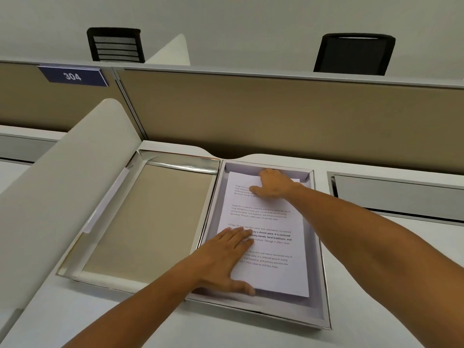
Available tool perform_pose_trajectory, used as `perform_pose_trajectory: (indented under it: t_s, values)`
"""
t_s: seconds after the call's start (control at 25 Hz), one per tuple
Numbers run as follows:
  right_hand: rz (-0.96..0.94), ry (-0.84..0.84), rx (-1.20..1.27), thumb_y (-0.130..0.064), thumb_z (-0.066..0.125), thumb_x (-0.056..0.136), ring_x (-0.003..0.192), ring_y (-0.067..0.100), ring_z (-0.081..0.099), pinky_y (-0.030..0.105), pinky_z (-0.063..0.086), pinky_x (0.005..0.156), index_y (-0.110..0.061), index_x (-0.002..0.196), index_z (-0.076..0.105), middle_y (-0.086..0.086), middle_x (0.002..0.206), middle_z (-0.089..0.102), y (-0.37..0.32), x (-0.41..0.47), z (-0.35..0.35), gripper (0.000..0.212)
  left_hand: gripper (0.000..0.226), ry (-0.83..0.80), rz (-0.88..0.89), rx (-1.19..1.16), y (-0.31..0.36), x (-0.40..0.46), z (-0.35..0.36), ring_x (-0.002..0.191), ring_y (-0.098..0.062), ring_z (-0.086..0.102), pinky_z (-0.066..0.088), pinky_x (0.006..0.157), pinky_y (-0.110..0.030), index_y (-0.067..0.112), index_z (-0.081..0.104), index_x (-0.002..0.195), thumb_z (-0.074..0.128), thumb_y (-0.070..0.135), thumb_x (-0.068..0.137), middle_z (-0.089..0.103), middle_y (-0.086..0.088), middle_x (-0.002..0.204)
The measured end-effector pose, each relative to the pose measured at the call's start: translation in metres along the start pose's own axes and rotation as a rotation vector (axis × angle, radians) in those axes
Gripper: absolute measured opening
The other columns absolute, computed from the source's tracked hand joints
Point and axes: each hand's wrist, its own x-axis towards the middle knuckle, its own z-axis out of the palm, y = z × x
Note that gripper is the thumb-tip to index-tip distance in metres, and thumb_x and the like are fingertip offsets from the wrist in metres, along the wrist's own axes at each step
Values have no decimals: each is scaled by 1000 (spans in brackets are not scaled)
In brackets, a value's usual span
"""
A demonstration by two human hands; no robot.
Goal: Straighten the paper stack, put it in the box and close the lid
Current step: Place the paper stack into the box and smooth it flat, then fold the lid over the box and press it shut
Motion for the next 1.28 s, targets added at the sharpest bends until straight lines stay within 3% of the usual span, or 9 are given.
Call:
perform_pose_trajectory:
  t_s: [0.16,0.44,0.56,0.72,0.88,1.0,1.08,1.16,1.28]
  values:
    - [-21,119,6,-51,47,94,126,30,49,45,43,102,-9,139,43,13,139,51,-4,-10,-3,62,95,174,-93,-138,-5,-5,-13,151,-13,-8,2,122,-42,32,7,154,27,86,78,-3,8,165]
    - [-125,145,77,-45,51,95,132,30,44,46,41,106,-14,142,42,9,145,47,-33,-44,-15,57,76,568,-597,-476,-26,-34,-24,150,-22,17,25,119,-50,22,38,146,41,66,84,25,0,161]
    - [-192,104,129,-44,52,96,139,29,38,46,37,111,-16,144,40,8,151,42,-55,-62,-18,57,78,712,-814,-297,-34,-56,-20,148,-33,20,16,121,-55,12,27,149,55,53,88,28,-14,158]
    - [-252,80,163,-42,53,96,142,28,34,47,35,113,-17,148,36,7,155,38,-79,-87,-21,60,108,798,-1164,-78,-44,-97,-8,147,-46,2,4,118,-59,0,14,150,78,37,71,6,-27,159]
    - [-283,111,210,-41,55,95,138,27,41,46,41,109,-19,146,39,5,151,44,-92,-112,-29,58,118,855,-1568,-540,-47,-117,1,146,-47,3,12,117,-60,1,-2,150,79,29,70,-9,-25,160]
    - [-290,128,221,-42,56,95,137,27,43,46,42,109,-20,146,38,4,151,45,-95,-129,-31,58,103,874,-1672,-993,-39,-130,-12,129,-46,31,32,107,-53,-3,4,149,69,10,70,15,-24,155]
    - [-296,135,223,-42,56,95,137,27,43,46,42,109,-21,146,38,4,151,45,-94,-140,-33,58,78,859,-1630,-1075,-37,-134,-9,122,-48,37,36,102,-55,-10,19,143,39,-12,68,30,-31,144]
    - [-294,140,227,-41,55,95,138,26,42,45,41,110,-21,147,37,3,152,44,-90,-147,-38,59,72,943,-1756,-1089,-46,-130,-6,125,-50,39,36,103,-55,-12,26,140,20,-13,68,33,-34,142]
    - [-274,146,227,-41,55,95,139,26,41,45,40,111,-21,148,36,3,154,42,-85,-157,-42,60,44,1096,-1891,-1415,-61,-140,3,128,-44,43,35,110,-46,-17,38,132,48,-4,92,44,-32,138]
